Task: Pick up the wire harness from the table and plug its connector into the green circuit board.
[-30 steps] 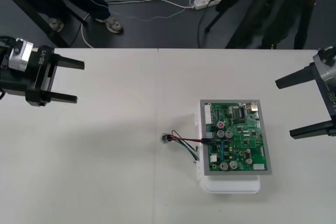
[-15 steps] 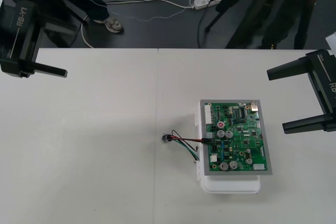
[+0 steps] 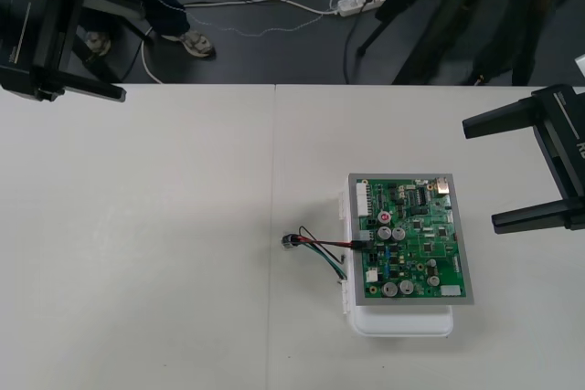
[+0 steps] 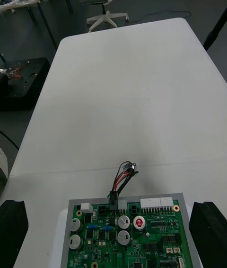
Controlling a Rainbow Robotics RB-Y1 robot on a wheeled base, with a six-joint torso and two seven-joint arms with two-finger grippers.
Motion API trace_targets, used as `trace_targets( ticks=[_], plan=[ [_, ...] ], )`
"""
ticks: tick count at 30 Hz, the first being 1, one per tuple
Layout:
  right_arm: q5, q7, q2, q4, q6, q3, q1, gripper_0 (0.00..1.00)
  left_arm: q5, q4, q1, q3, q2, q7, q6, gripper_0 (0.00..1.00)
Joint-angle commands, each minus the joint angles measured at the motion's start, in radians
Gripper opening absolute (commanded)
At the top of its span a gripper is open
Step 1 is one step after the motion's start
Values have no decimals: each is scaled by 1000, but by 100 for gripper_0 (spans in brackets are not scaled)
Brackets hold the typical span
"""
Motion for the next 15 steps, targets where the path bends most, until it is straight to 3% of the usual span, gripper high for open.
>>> trace_targets(
  ticks=[1,15],
  plan=[
    [-23,30,4,10,0,-35,-3,100,16,-14,-46,26,-9,70,38,75],
    [-23,30,4,10,0,-35,-3,100,5,-14,-44,26,-18,74,38,75]
  ],
)
